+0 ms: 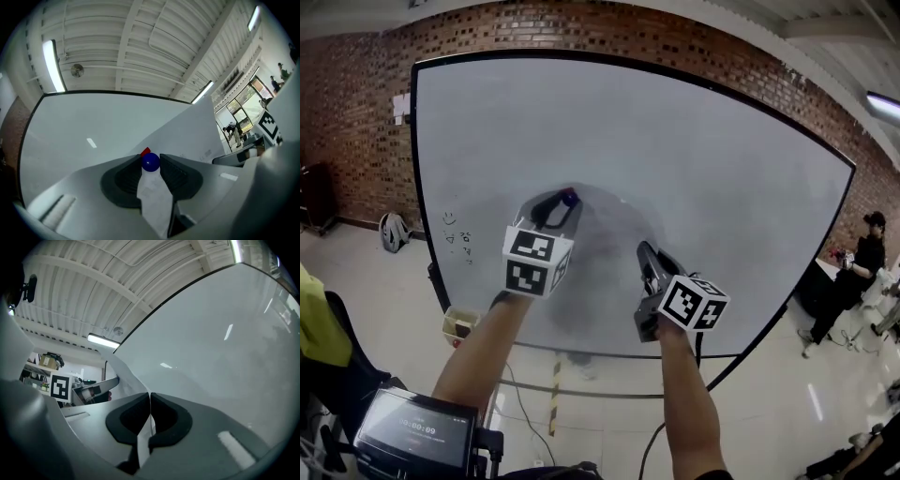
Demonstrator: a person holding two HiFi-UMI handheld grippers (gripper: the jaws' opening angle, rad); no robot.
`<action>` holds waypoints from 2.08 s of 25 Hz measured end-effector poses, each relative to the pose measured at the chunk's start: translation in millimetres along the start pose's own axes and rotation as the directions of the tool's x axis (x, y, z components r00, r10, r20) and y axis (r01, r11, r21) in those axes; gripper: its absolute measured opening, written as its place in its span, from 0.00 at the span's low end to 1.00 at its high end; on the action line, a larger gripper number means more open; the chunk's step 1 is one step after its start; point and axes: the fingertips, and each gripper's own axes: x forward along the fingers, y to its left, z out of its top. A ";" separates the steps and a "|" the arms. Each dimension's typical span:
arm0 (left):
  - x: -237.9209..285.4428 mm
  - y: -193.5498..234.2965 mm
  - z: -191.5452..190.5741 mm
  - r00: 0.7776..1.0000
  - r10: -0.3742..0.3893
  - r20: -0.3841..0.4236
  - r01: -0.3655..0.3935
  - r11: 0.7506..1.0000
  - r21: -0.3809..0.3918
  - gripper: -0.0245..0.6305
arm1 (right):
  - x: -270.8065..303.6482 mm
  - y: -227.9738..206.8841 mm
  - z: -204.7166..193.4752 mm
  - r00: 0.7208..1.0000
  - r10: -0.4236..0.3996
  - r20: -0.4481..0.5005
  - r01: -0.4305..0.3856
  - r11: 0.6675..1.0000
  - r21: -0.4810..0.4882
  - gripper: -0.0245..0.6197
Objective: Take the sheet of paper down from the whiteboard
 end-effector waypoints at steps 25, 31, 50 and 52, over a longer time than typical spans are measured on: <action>-181.0 -11.9 -223.1 0.946 -0.095 -0.311 -0.004 0.952 -0.305 0.22 | -115.8 41.1 -198.6 0.923 -0.328 -0.202 0.320 0.945 -0.073 0.06; -213.7 -41.2 -234.9 0.930 -0.092 -0.356 -0.018 0.956 -0.293 0.22 | -147.1 55.9 -211.2 0.922 -0.330 -0.201 0.314 0.943 -0.107 0.06; -329.8 -175.1 -192.6 0.937 -0.075 -0.340 -0.024 0.960 -0.280 0.22 | -306.6 144.0 -180.4 0.934 -0.337 -0.119 0.266 0.877 -0.401 0.06; -332.5 -170.3 -197.8 0.936 -0.068 -0.345 -0.034 0.959 -0.281 0.22 | -307.1 144.6 -188.3 0.934 -0.333 -0.125 0.266 0.887 -0.378 0.06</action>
